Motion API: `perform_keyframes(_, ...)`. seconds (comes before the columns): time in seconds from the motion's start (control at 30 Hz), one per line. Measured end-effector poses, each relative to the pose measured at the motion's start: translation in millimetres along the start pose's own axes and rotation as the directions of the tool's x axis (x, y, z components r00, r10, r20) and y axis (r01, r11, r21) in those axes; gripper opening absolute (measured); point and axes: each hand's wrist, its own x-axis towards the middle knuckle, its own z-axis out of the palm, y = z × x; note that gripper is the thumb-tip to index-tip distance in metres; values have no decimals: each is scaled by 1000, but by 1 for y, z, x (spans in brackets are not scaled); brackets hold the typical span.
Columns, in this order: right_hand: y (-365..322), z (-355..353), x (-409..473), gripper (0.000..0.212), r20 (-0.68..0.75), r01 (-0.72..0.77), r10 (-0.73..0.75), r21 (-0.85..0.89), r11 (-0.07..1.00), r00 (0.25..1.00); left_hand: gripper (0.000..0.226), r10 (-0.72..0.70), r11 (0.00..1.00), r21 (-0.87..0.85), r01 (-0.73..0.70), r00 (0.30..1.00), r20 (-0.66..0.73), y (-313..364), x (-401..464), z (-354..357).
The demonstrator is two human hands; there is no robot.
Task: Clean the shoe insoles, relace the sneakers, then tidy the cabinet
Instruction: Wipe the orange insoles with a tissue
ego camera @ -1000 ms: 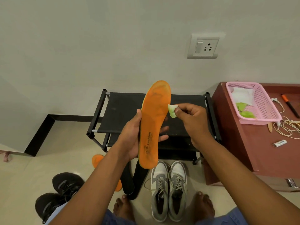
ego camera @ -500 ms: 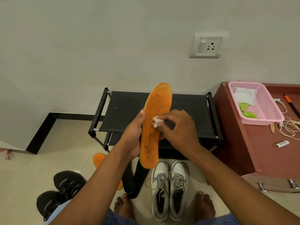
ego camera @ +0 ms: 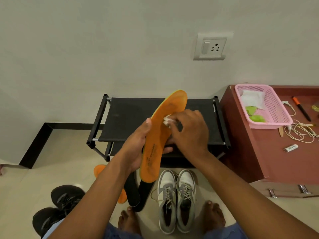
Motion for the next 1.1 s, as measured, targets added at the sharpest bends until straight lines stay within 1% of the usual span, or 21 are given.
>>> perform_keyframes(0.1, 16, -5, 9, 10, -64, -113, 113, 0, 994, 992, 50, -32, 999, 18, 31, 997, 64, -4, 2, -1)
perform_keyframes(0.2, 18, -3, 6, 11, -32, -116, 117, 45, 992, 993, 48, -19, 1000, 11, 19, 998, 60, -5, 3, -1)
perform_keyframes(0.27, 12, 1, -1, 11, 24, -78, 76, 79, 994, 997, 44, 14, 1000, 6, -14, 999, 33, -3, 1, 1)
perform_keyframes(0.33, 3, 6, -10, 10, 84, -14, 4, 117, 993, 996, 43, 42, 999, 23, -42, 999, -14, -1, 1, -3)
perform_keyframes(0.43, -11, 13, -23, 13, 161, 96, -122, 160, 982, 979, 49, 55, 997, 50, -50, 994, -90, 1, 1, -10)
perform_keyframes(0.53, -19, 16, -29, 11, 159, 151, -174, 146, 978, 972, 52, 45, 998, 43, -40, 992, -120, 2, 1, -14)
perform_keyframes(0.6, -17, 15, -25, 12, 135, 156, -167, 92, 984, 977, 51, 57, 997, 49, -52, 993, -106, 3, 1, -13)
perform_keyframes(0.67, -13, 11, -18, 14, 102, 130, -132, 28, 991, 986, 50, 61, 998, 35, -58, 995, -78, 4, 1, -10)
perform_keyframes(0.8, 5, -1, 1, 10, -28, -23, 22, -35, 999, 999, 45, 33, 999, 11, -32, 999, -19, 4, 0, -4)
perform_keyframes(0.87, 14, -5, 7, 11, -54, -79, 78, -23, 997, 995, 41, 22, 1000, 20, -22, 1000, -7, 4, -1, -2)
perform_keyframes(0.97, 18, -2, 3, 12, -9, -69, 70, 18, 997, 998, 46, 8, 1000, 21, -8, 1000, -5, 3, -1, -2)
perform_keyframes(1.1, 6, 10, -12, 14, 106, 33, -45, 119, 992, 993, 56, 15, 1000, 2, -15, 999, -47, 2, 4, -7)
